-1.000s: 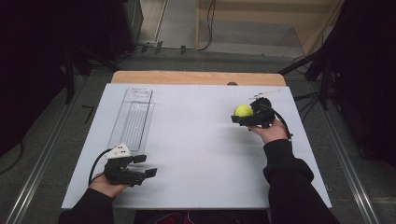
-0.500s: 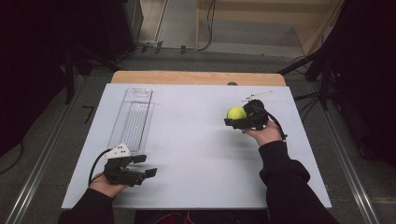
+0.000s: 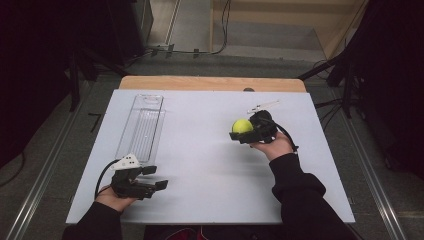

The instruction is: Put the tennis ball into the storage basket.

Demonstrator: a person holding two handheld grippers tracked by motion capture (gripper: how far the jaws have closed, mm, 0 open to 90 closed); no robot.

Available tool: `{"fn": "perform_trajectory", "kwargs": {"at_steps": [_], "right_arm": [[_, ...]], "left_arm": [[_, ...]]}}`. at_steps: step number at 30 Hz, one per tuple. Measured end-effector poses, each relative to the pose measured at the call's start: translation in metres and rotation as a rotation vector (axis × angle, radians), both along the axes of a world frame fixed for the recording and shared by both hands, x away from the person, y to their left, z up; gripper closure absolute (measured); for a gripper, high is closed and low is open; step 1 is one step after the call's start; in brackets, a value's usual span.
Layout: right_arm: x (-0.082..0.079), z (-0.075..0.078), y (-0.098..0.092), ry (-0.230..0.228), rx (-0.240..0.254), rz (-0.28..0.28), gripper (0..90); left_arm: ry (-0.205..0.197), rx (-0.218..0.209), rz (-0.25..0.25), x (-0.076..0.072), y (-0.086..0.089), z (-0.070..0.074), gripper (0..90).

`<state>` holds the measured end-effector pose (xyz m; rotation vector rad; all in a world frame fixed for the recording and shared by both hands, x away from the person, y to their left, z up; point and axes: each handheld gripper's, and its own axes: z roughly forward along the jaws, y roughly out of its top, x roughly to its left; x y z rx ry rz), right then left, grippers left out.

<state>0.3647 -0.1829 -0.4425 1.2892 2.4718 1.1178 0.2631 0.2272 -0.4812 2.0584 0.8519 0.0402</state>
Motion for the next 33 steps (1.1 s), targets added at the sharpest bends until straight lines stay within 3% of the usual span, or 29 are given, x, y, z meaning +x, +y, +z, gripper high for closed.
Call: {"fn": "perform_trajectory", "kwargs": {"at_steps": [16, 33], "right_arm": [[-0.009, -0.002, 0.037, 0.014, 0.004, 0.096, 23.2], [-0.003, -0.001, 0.075, 0.014, 0.011, 0.166, 23.2]], "left_arm": [[-0.001, -0.001, 0.002, 0.000, 0.000, 0.000, 24.4], [-0.001, -0.004, 0.003, 0.001, 0.002, -0.001, 24.4]]}}
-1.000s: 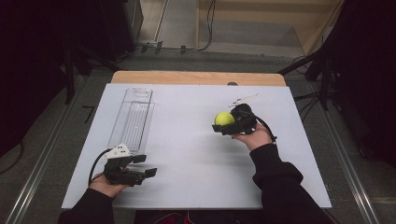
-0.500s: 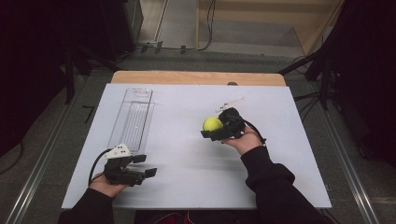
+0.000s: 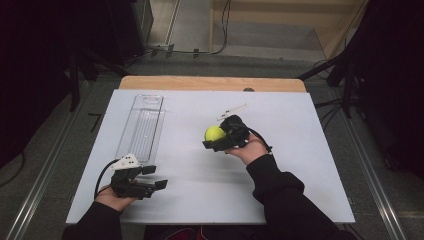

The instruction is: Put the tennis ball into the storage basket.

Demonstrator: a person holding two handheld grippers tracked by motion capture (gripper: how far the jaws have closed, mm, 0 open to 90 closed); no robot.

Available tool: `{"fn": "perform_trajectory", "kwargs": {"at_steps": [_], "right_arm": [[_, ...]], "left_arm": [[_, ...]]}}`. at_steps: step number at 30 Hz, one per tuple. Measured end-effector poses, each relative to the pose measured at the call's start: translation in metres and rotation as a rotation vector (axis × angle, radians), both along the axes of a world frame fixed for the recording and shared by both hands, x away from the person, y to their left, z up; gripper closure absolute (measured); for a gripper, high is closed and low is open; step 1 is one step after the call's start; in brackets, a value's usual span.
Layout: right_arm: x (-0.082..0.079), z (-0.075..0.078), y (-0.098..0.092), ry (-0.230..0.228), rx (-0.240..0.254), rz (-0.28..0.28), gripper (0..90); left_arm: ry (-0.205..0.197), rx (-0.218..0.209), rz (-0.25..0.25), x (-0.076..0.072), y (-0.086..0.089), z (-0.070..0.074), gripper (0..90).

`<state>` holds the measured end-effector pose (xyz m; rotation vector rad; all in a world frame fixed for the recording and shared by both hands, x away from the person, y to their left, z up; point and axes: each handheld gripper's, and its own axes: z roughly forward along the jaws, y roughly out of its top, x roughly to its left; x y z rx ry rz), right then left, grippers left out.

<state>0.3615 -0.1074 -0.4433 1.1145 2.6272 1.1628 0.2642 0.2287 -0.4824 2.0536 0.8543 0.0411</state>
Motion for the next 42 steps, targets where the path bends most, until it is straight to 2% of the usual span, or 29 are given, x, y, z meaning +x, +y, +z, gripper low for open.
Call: {"fn": "perform_trajectory", "kwargs": {"at_steps": [7, 19, 42], "right_arm": [[0.006, 0.006, 0.014, -0.003, 0.026, 0.016, 23.2], [0.014, 0.014, 0.036, -0.004, 0.039, 0.039, 23.2], [0.033, 0.016, 0.074, -0.002, 0.045, 0.056, 23.2]], "left_arm": [[-0.001, 0.000, -0.001, 0.000, 0.000, 0.000, 24.4], [-0.001, 0.002, 0.000, 0.000, 0.000, 0.000, 24.5], [-0.002, 0.003, -0.001, 0.000, 0.001, 0.000, 24.5]]}}
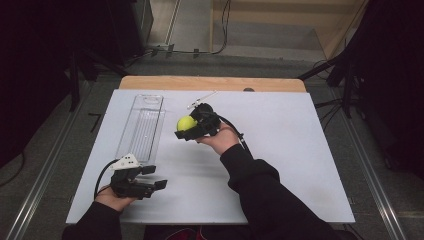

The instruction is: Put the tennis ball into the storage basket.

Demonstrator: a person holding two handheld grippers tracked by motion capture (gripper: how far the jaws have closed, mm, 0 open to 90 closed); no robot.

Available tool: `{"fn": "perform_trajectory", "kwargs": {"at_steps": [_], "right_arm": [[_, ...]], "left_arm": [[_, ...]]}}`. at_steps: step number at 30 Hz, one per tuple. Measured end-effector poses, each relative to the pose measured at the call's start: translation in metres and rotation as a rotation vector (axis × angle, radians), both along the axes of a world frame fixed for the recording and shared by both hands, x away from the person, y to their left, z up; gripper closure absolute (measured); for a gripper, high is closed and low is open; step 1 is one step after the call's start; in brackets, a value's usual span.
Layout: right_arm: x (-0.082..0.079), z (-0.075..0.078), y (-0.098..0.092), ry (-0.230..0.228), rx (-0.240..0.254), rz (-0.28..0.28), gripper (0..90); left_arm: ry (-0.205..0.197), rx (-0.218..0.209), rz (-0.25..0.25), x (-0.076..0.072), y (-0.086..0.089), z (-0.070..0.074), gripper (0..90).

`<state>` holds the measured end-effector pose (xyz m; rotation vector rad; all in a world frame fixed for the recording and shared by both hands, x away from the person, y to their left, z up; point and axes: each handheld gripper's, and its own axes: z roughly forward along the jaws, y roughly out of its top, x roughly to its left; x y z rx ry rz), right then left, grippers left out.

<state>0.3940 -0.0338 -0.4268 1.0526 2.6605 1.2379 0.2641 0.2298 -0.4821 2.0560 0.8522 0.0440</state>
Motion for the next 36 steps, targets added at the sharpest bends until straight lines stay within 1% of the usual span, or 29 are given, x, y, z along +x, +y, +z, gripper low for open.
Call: {"fn": "perform_trajectory", "kwargs": {"at_steps": [5, 7, 11, 20, 22, 25, 27, 29, 36], "right_arm": [[0.002, 0.001, 0.009, -0.006, -0.003, 0.010, 23.2], [0.003, 0.002, 0.013, 0.001, 0.005, 0.010, 23.2], [0.006, 0.003, 0.019, -0.001, 0.008, 0.016, 23.2], [0.012, 0.006, 0.043, -0.002, 0.011, 0.033, 23.2], [0.014, 0.007, 0.046, 0.003, 0.013, 0.035, 23.1], [0.016, 0.008, 0.053, 0.010, 0.028, 0.033, 23.2], [0.016, 0.009, 0.056, 0.015, 0.025, 0.036, 23.1], [0.016, 0.010, 0.061, 0.002, 0.014, 0.044, 23.1], [0.020, 0.015, 0.079, -0.003, 0.015, 0.055, 23.1]], "left_arm": [[-0.001, 0.002, -0.002, 0.000, 0.000, 0.000, 24.4], [-0.001, 0.004, 0.001, 0.000, 0.000, 0.000, 24.5], [-0.002, 0.000, -0.001, 0.000, 0.000, -0.001, 24.4], [0.002, 0.002, 0.000, 0.000, -0.001, -0.001, 24.4], [0.001, 0.001, -0.001, 0.000, -0.001, -0.001, 24.4], [0.001, 0.002, -0.002, 0.000, 0.000, -0.001, 24.4], [0.002, 0.000, -0.002, 0.000, 0.000, -0.001, 24.4], [0.001, 0.000, -0.005, 0.000, 0.000, -0.001, 24.5], [0.002, -0.001, -0.006, 0.000, 0.000, 0.000, 24.4]]}}
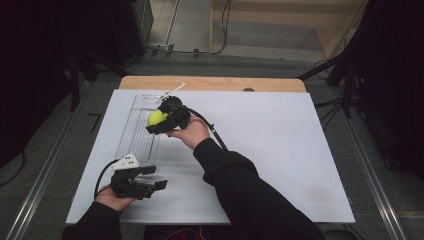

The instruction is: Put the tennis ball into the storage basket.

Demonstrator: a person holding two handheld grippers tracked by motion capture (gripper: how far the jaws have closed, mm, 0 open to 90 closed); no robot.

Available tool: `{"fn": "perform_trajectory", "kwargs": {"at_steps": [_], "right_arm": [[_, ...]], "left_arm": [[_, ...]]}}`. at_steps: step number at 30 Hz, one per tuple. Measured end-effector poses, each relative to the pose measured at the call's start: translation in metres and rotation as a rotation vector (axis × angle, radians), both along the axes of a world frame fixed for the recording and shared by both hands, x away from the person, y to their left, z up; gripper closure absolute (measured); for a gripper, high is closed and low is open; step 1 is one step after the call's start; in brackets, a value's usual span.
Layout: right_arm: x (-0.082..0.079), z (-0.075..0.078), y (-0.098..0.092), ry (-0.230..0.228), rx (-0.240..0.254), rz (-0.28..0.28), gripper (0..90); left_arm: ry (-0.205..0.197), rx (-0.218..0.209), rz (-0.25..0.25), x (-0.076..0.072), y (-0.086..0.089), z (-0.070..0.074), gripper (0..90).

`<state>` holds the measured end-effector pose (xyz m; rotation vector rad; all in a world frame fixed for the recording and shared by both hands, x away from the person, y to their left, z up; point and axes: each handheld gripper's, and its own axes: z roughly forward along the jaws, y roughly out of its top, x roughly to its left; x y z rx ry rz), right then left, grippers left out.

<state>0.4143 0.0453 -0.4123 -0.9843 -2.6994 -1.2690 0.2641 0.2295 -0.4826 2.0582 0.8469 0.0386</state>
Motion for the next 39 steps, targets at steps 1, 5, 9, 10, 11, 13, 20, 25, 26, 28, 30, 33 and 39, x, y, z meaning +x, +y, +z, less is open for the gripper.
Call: {"fn": "perform_trajectory", "kwargs": {"at_steps": [1, 5, 9, 10, 11, 13, 20, 25, 26, 28, 30, 33, 39], "right_arm": [[0.001, 0.000, 0.003, 0.000, 0.000, 0.003, 23.2], [0.003, 0.001, 0.015, 0.002, 0.003, 0.011, 23.1], [0.006, 0.000, 0.026, 0.004, 0.002, 0.021, 23.1], [0.007, 0.000, 0.028, -0.001, -0.001, 0.031, 23.1], [0.007, 0.000, 0.031, -0.004, -0.004, 0.036, 23.1], [0.007, -0.001, 0.036, -0.006, -0.009, 0.040, 23.1], [0.012, -0.002, 0.052, -0.005, -0.009, 0.040, 23.1], [0.015, -0.006, 0.061, -0.002, -0.001, 0.045, 22.9], [0.015, -0.008, 0.063, -0.003, -0.003, 0.045, 22.9], [0.016, -0.011, 0.065, 0.011, -0.005, 0.043, 22.8], [0.017, -0.016, 0.067, 0.024, -0.010, 0.041, 22.6], [0.017, -0.021, 0.070, 0.032, -0.019, 0.039, 22.5], [0.018, -0.031, 0.073, 0.050, -0.039, 0.037, 22.3]], "left_arm": [[-0.001, 0.000, 0.000, 0.000, 0.000, 0.000, 24.5], [-0.002, 0.002, -0.001, 0.000, 0.000, 0.000, 24.5], [-0.006, 0.005, -0.002, 0.000, 0.001, 0.001, 24.4], [-0.007, 0.002, -0.002, 0.000, 0.000, 0.000, 24.5], [-0.004, 0.000, -0.002, 0.000, 0.000, 0.000, 24.5], [-0.002, 0.001, -0.005, 0.000, 0.000, 0.000, 24.4], [-0.002, -0.003, -0.005, 0.000, 0.000, 0.000, 24.5], [-0.002, -0.006, -0.001, 0.000, 0.001, 0.000, 24.4], [-0.002, -0.008, -0.001, 0.000, 0.001, 0.000, 24.5], [-0.001, -0.008, -0.003, 0.000, 0.001, 0.001, 24.5], [-0.001, -0.010, -0.004, 0.000, 0.001, 0.001, 24.4], [0.000, -0.008, -0.002, 0.001, 0.002, 0.001, 24.4], [0.002, -0.012, -0.001, 0.000, 0.002, 0.001, 24.4]]}}
